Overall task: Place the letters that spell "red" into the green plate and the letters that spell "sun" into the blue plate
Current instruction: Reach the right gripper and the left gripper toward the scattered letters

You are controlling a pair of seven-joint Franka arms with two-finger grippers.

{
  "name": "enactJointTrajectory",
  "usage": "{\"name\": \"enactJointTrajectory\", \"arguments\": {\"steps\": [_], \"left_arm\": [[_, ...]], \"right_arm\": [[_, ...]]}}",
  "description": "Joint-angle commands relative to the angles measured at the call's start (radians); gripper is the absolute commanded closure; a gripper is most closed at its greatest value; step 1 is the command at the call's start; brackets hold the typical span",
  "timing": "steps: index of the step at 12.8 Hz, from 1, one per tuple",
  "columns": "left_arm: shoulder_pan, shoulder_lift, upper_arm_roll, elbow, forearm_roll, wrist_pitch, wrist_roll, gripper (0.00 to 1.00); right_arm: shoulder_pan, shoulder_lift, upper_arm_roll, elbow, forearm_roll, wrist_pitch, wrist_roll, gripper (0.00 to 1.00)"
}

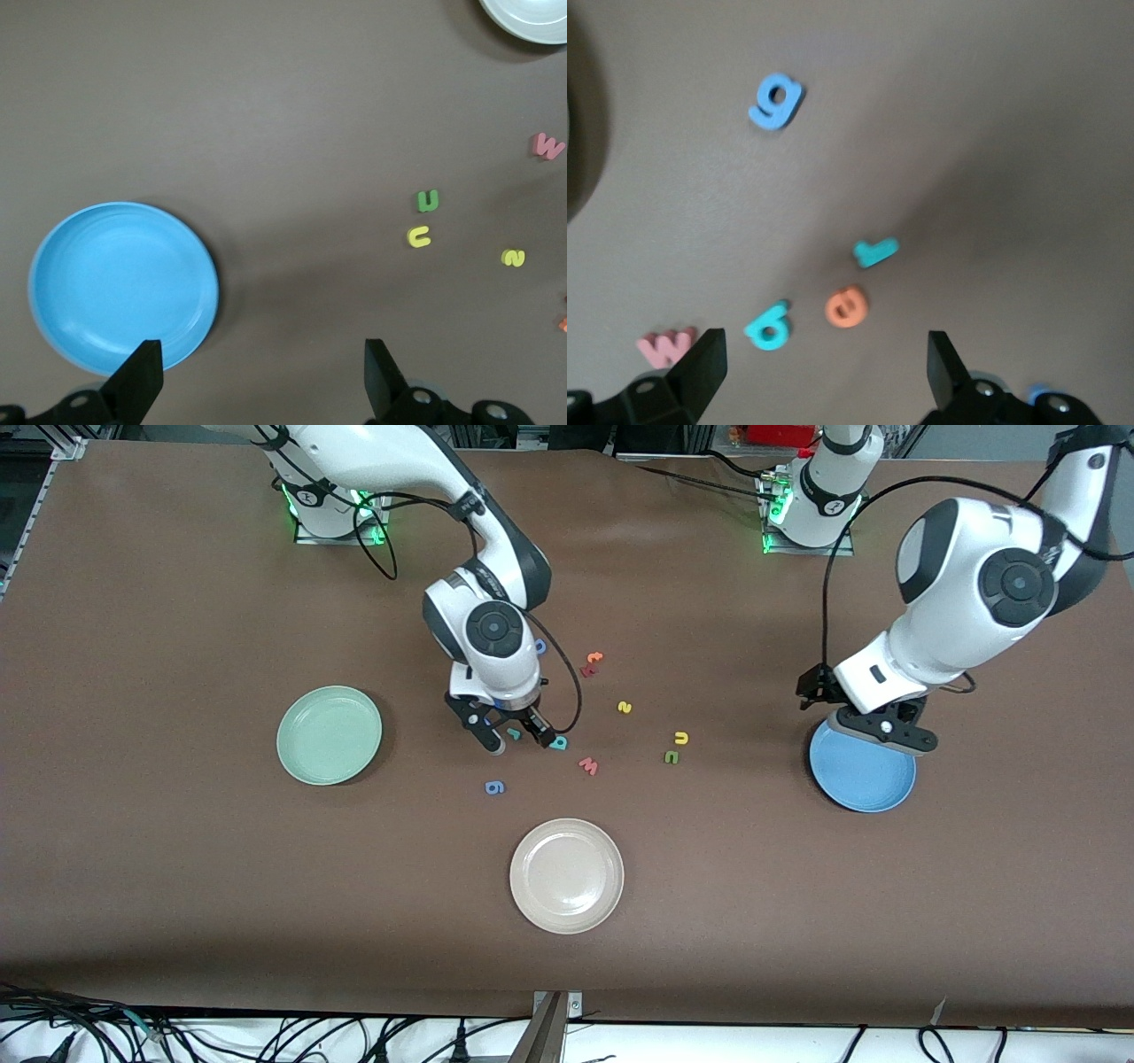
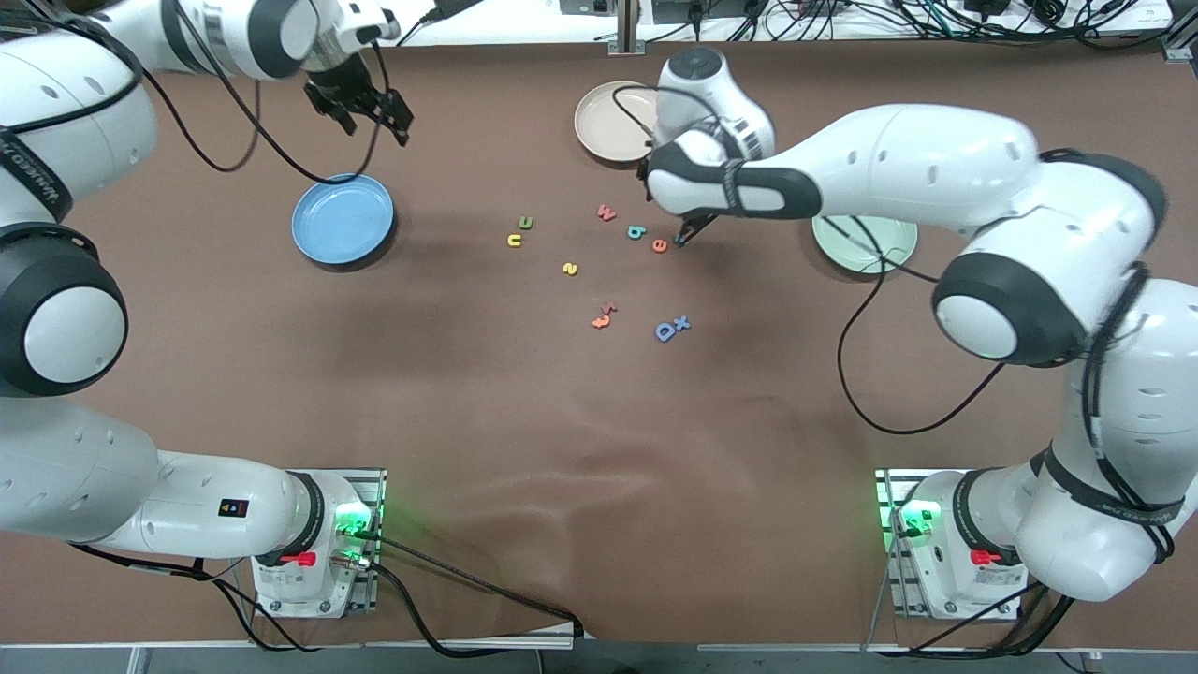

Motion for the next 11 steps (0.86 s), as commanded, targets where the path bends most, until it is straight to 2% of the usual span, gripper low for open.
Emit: {"name": "enactJointTrajectory", "arguments": {"steps": [1,3,6,11], "left_arm": [[-0.032,0.019,0.003,-0.046,-0.033,0.086,-0.052,0.00],[-0.065,0.053,0.003,-0.046,-0.033,0.106,-0.129,0.00],[-0.102,0.108,0.003,-0.048,-0.033,0.181,-0.204,0.00],[-0.136,0.180,0.005,-0.046,-0.033,0.253,-0.235,0.00]], "right_arm": [[0.025,0.128,-0.013,0.147,0.013,0.007,0.158,0.00],[0.023,0.180,-0.013,0.187,0.014,0.057,0.247,0.00],[0.025,0.215,-0.011,0.190,0.025,0.132,0.289,0.01],[0.030,0.219,0.004,0.188,0.029,0.125,0.290,0.05]]}}
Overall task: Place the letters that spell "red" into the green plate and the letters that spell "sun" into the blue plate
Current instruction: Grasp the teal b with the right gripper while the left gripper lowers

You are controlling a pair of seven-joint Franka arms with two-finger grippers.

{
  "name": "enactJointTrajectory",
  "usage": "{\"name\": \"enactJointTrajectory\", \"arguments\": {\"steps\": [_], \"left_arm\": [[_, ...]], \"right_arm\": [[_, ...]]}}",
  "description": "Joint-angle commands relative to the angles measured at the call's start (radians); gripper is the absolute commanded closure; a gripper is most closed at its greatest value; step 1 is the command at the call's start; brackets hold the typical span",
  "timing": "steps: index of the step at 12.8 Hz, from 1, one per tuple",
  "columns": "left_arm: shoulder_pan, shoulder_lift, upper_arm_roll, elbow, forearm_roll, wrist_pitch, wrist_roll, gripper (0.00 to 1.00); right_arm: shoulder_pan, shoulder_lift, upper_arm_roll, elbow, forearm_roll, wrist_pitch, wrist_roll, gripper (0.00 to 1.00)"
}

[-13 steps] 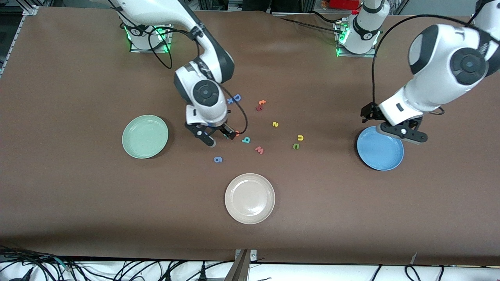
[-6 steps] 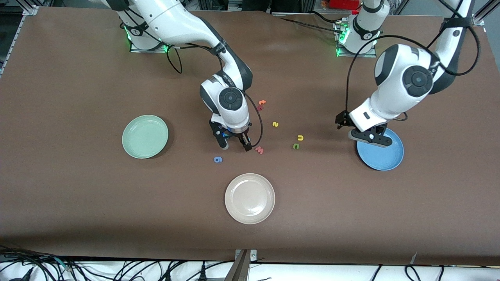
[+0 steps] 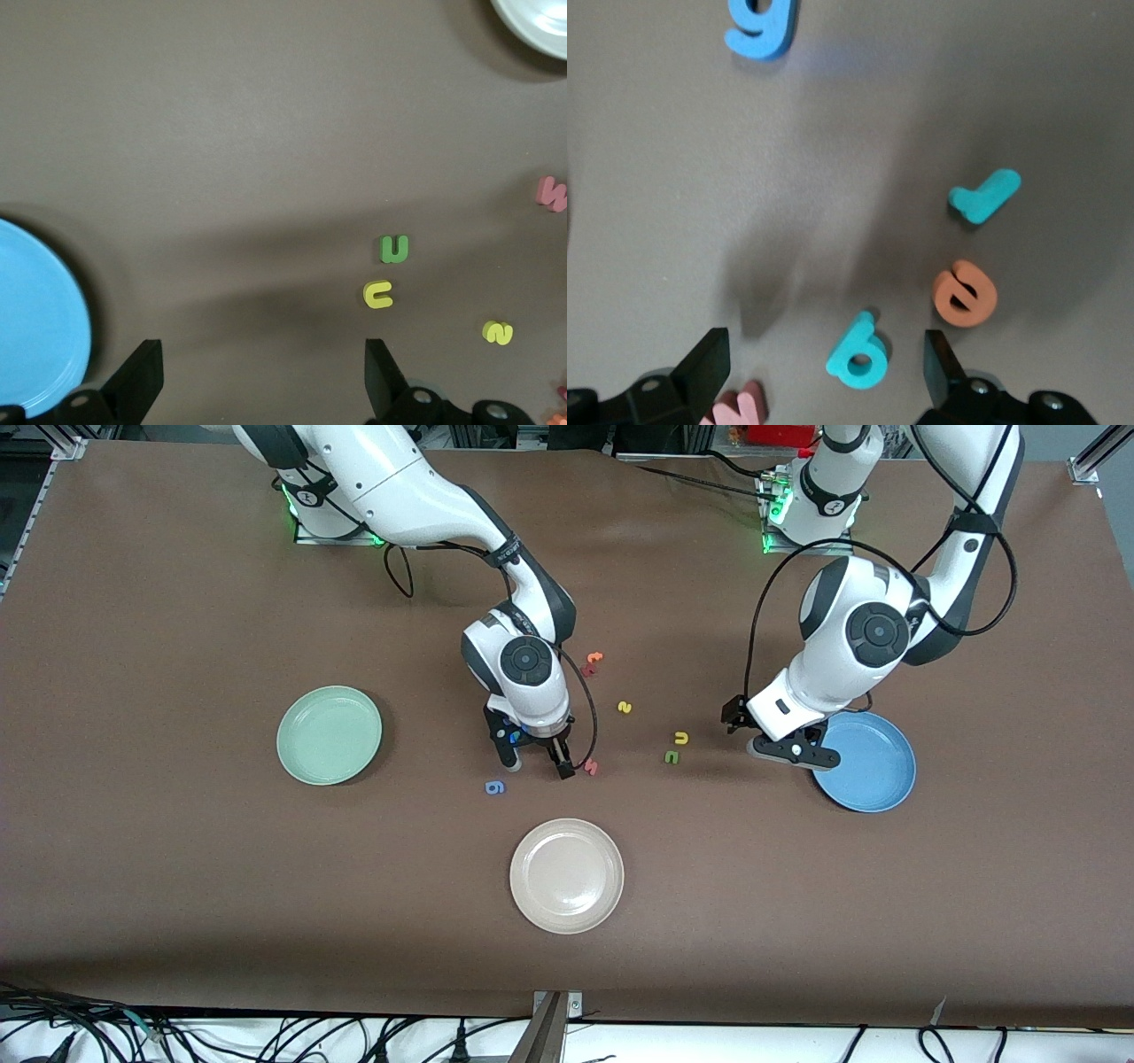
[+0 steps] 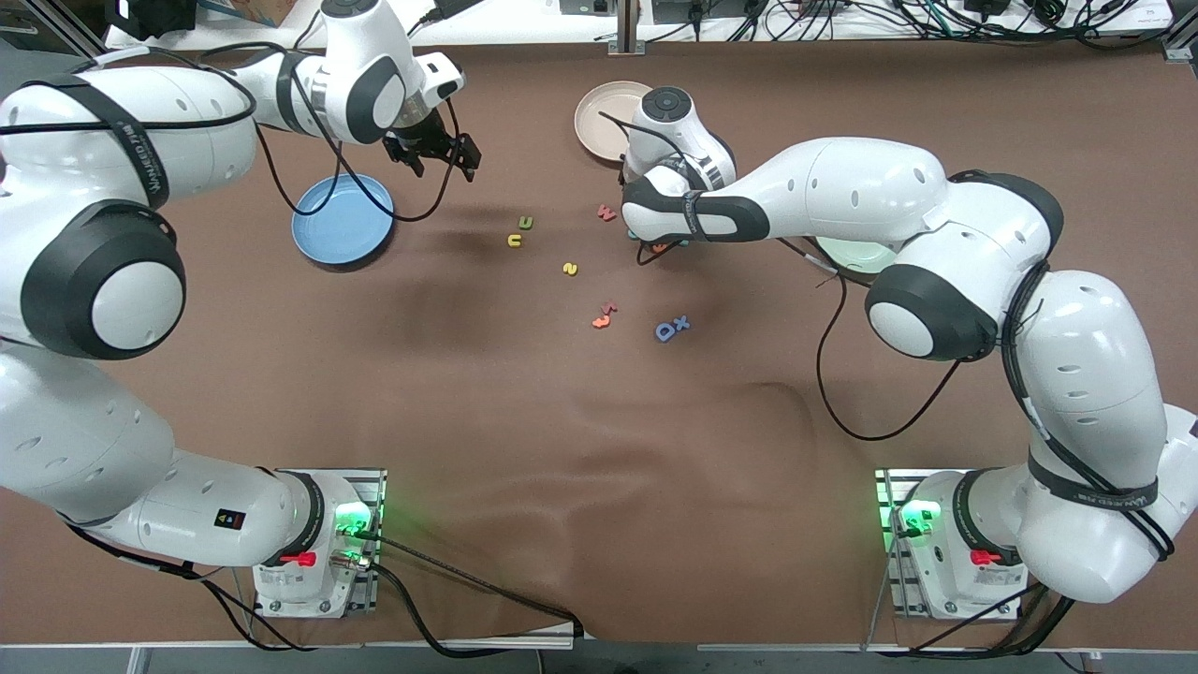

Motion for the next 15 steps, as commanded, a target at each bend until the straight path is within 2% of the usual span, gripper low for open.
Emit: {"name": "enactJointTrajectory", "arguments": {"steps": [1,2,3,4,6,8,9,10,11,13,15], "left_arm": [[-0.022,0.027,0.007,0.001,-0.026,0.027,-0.058,0.00],[-0.042,0.041,0.007,0.003,-0.026,0.032,-0.104,0.00],[-0.054,0.055,0.007,0.003,-0.025,0.053,-0.145,0.00],[-0.071,0.072,0.007,0.003,-0.025,0.070,-0.168,0.00],[-0.089,0.104,0.007,0.005,-0.023,0.107,-0.205,0.00],[-0.105,0.138,0.008,0.008,-0.016,0.133,-0.218,0.00],[-0.109,0.155,0.009,0.008,-0.016,0.144,-0.218,0.00],[-0.112,0.165,0.009,0.008,-0.016,0.150,-0.221,0.00],[-0.118,0.173,0.009,0.008,-0.016,0.157,-0.237,0.00],[-0.138,0.199,0.009,0.014,-0.016,0.164,-0.289,0.00],[-0.152,0.219,0.009,0.017,-0.014,0.182,-0.316,0.00]], "right_arm": [[0.011,0.018,0.003,0.031,0.015,-0.009,0.018,0.08],[0.012,0.018,0.006,0.026,0.014,-0.010,0.016,0.14],[0.012,0.018,0.006,0.026,0.014,-0.010,0.016,0.31],[0.009,0.017,0.006,0.026,0.014,-0.012,0.015,0.44],[0.009,0.018,0.006,0.023,0.014,-0.012,0.015,0.53],[0.009,0.018,0.006,0.014,0.014,-0.013,0.012,0.65],[0.005,0.017,0.006,0.019,0.014,-0.040,0.010,0.76],[0.002,0.010,0.006,0.023,0.012,-0.067,0.010,0.78],[0.002,0.003,0.006,0.025,0.012,-0.084,0.007,0.86],[-0.012,-0.025,0.006,0.031,0.012,-0.166,-0.023,0.87],[-0.032,-0.065,0.000,0.065,0.011,-0.343,-0.107,0.87]]}}
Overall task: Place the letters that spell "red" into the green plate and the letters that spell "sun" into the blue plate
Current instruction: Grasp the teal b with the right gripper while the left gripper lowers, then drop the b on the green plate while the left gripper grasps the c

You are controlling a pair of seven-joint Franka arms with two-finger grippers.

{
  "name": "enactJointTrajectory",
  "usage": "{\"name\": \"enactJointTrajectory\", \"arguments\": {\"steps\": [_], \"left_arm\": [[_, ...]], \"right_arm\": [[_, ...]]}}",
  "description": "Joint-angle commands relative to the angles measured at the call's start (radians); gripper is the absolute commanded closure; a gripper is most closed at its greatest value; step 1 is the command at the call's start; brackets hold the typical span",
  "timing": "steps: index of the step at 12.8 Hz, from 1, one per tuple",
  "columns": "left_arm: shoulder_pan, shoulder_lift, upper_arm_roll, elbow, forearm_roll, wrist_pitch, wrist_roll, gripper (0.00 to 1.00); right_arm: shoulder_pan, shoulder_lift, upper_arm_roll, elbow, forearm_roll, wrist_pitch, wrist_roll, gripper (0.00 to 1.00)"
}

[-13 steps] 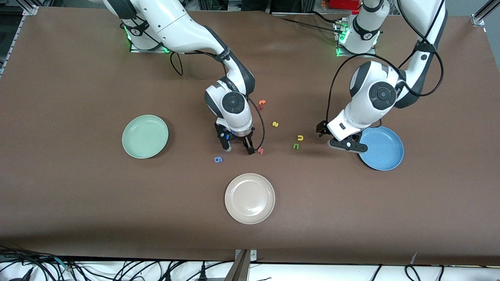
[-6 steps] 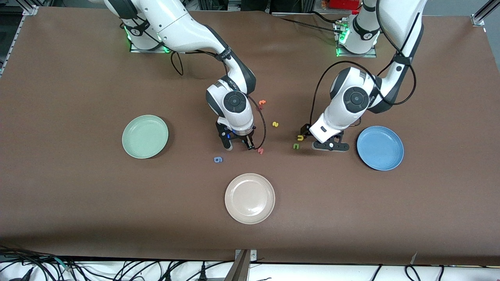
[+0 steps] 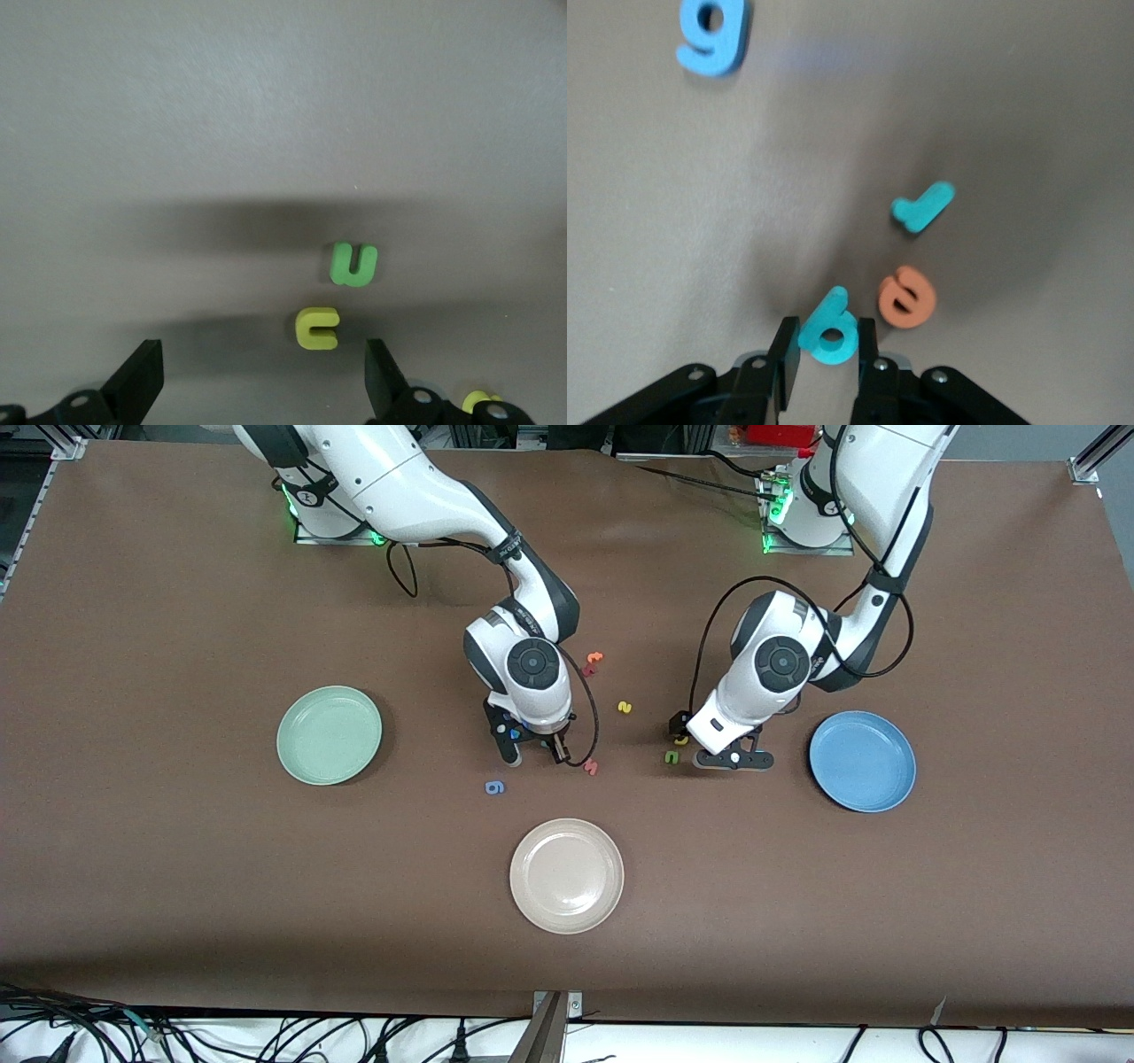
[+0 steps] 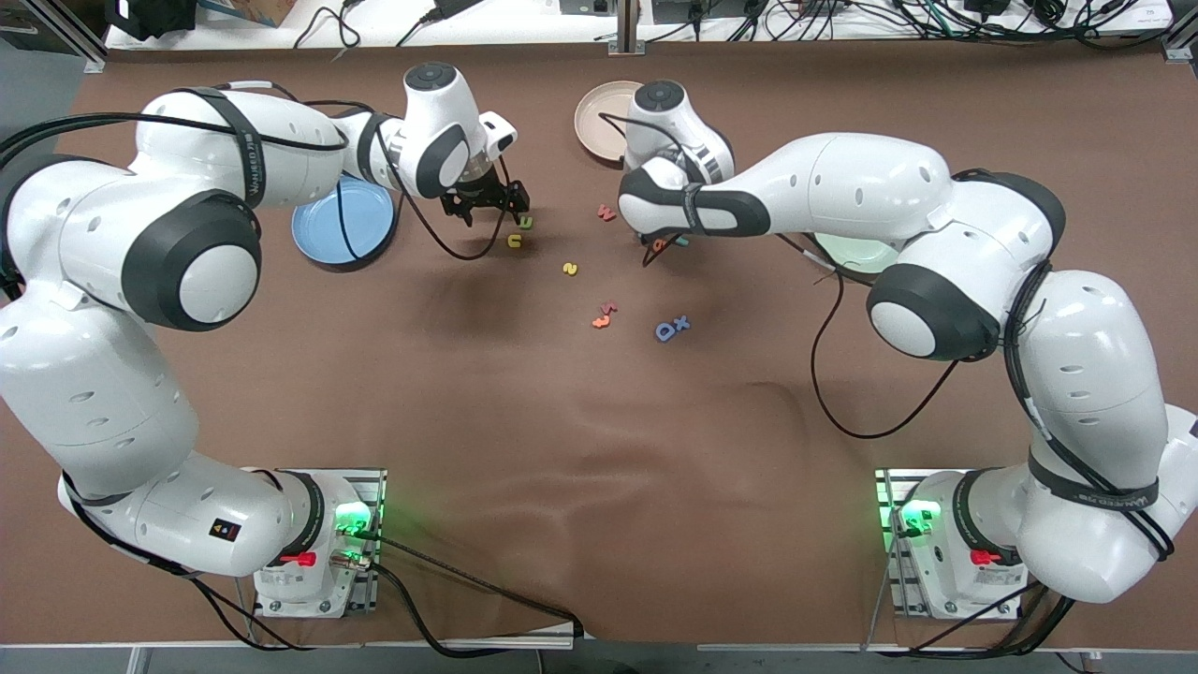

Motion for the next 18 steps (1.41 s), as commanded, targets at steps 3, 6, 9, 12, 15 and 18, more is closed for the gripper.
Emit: {"name": "enactJointTrajectory", "arguments": {"steps": [3,6,9,12,15,18], "left_arm": [[-0.043,0.057,0.011,0.017,-0.014,0.041,-0.057,0.02],[-0.063,0.089,0.011,0.015,-0.014,0.061,-0.057,0.03],[-0.064,0.092,0.014,0.015,-0.013,0.063,-0.057,0.07],[-0.064,0.092,0.014,0.015,-0.013,0.063,-0.055,0.24],[-0.064,0.092,0.016,0.015,0.016,0.063,-0.055,0.37],[-0.064,0.091,0.017,0.015,0.030,0.063,-0.057,0.39]], "right_arm": [[-0.081,-0.132,-0.010,0.024,-0.001,-0.394,-0.316,0.87],[-0.086,-0.173,-0.132,-0.024,-0.002,-0.540,-0.534,0.86],[-0.089,-0.243,-0.231,-0.165,0.007,-0.513,-0.730,0.86],[-0.089,-0.348,-0.297,-0.399,0.010,-0.346,-0.882,0.86],[-0.101,-0.359,-0.361,-0.554,0.016,-0.179,-1.015,0.85],[-0.127,-0.353,-0.361,-0.608,0.016,-0.091,-1.027,0.64]]}}
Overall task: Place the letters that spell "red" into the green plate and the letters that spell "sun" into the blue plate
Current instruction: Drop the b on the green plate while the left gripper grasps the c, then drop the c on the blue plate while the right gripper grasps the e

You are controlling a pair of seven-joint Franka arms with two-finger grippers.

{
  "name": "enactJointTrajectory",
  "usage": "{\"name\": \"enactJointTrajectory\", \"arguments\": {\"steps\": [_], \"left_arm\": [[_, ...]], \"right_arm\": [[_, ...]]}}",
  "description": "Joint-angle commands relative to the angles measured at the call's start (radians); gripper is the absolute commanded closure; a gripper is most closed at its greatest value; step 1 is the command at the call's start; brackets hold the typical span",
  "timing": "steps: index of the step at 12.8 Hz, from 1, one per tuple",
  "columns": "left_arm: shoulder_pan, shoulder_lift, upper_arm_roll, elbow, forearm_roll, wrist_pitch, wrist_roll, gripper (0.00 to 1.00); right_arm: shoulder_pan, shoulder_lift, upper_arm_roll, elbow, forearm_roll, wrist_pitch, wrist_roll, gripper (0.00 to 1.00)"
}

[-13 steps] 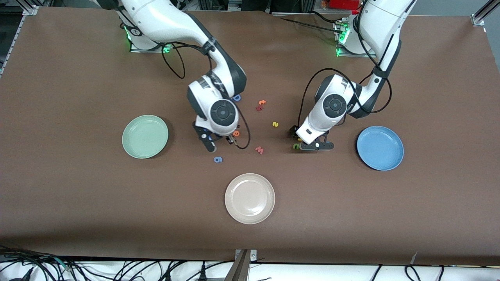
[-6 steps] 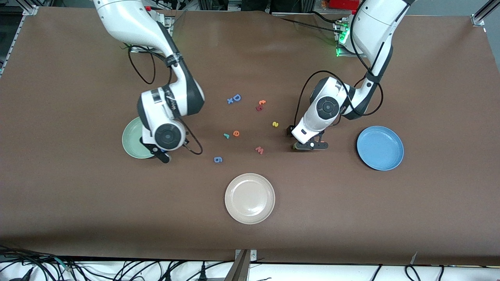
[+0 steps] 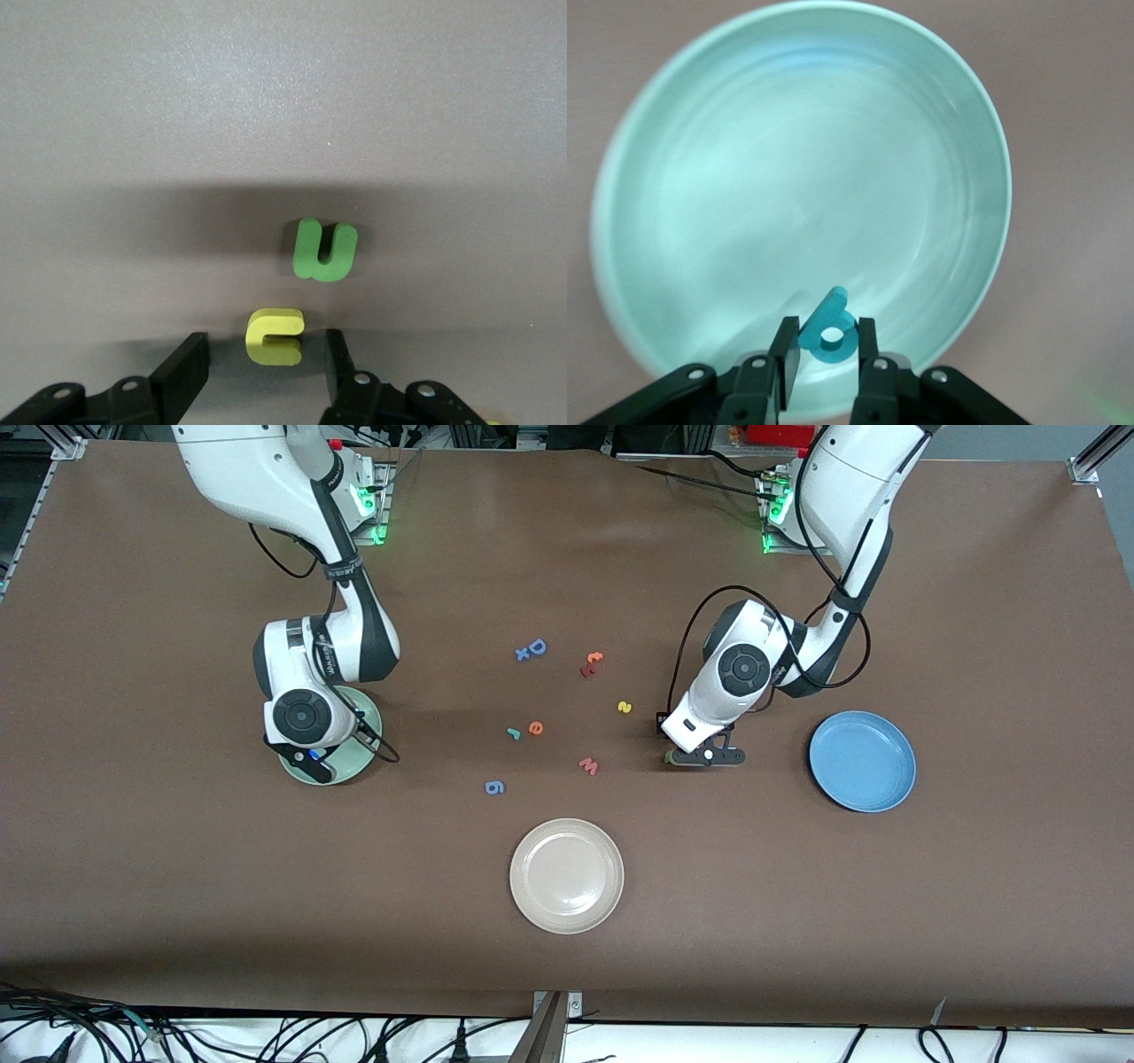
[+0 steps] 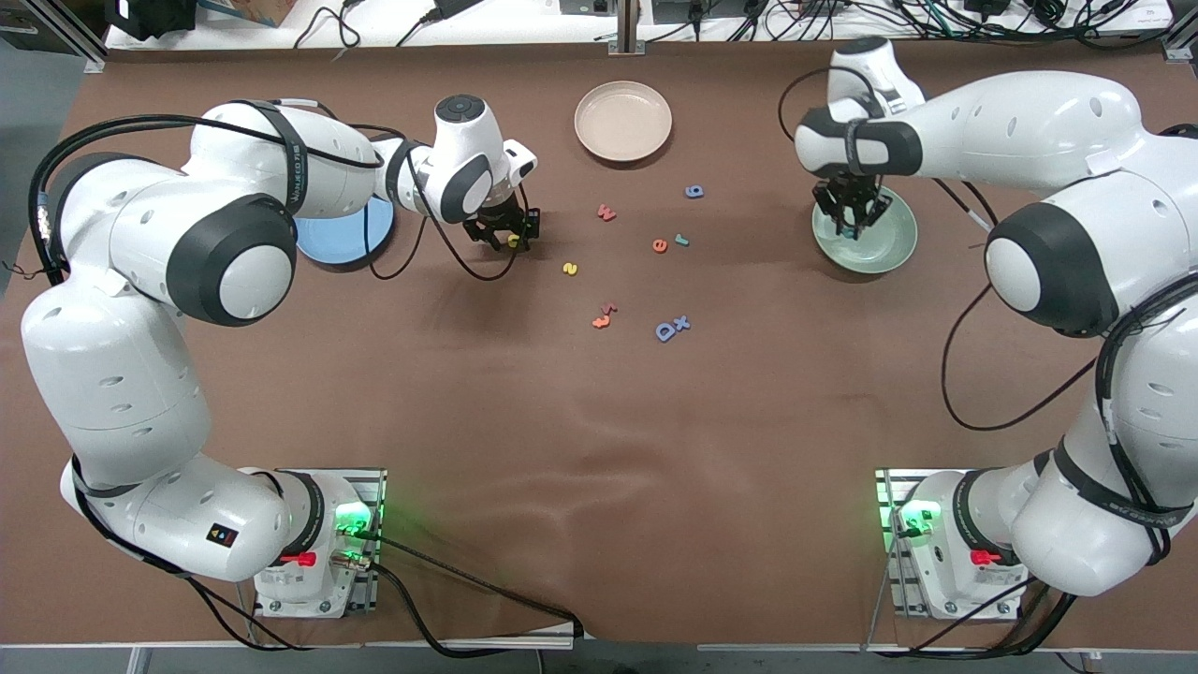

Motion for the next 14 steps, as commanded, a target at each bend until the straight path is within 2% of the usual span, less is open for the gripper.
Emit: {"name": "enactJointTrajectory", "arguments": {"steps": [1,2,4,6,8,12,14], "left_arm": [[-0.013,0.004,0.014,0.008,0.023,0.003,-0.003,0.40],[-0.011,0.003,0.017,0.008,0.023,0.005,-0.003,0.40],[-0.011,0.006,0.032,0.010,0.023,0.005,-0.002,0.43],[-0.013,0.006,0.032,0.008,0.025,0.018,-0.002,0.49],[-0.013,0.009,0.032,0.008,0.025,0.026,-0.002,0.54],[-0.013,0.010,0.032,0.008,0.025,0.028,-0.002,0.67],[-0.015,0.010,0.032,0.008,0.025,0.029,-0.002,0.79]], "right_arm": [[-0.011,-0.042,0.001,-0.051,0.015,0.034,-0.012,0.45],[-0.011,-0.054,0.000,-0.046,0.017,0.023,-0.005,0.35],[-0.011,-0.083,-0.002,-0.038,0.037,-0.015,-0.002,0.25],[-0.009,-0.125,0.007,0.001,0.075,-0.079,0.014,0.24],[0.020,-0.123,0.014,0.070,0.174,-0.115,0.097,0.25],[0.138,-0.077,0.014,0.143,0.267,-0.043,0.281,0.25],[0.214,-0.042,0.014,0.146,0.319,0.055,0.368,0.25]]}}
